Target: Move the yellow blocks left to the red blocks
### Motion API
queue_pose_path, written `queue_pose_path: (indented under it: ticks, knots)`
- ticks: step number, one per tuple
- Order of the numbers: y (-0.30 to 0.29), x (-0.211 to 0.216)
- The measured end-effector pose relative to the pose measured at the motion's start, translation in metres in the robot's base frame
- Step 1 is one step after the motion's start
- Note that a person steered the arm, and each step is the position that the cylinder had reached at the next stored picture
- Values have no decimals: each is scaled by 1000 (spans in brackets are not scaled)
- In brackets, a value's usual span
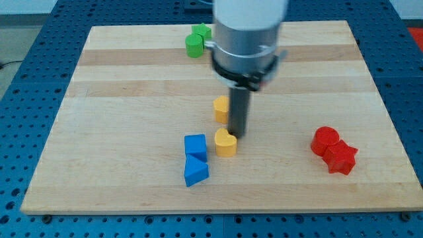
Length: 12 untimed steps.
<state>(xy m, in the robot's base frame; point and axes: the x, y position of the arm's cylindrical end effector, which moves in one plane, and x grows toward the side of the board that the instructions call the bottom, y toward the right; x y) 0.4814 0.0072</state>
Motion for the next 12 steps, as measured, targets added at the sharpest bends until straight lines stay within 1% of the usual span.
queue_pose_path:
  ticks: [1,2,3,5,7,8,9,10,11,12]
  knots:
    - [-73,-18]
    - [-104,8]
    - [-103,21]
    - [-38,25]
    - [40,56]
    - [64,67]
    - [77,55]
    - [28,-19]
    - [28,-95]
    - [-11,-113]
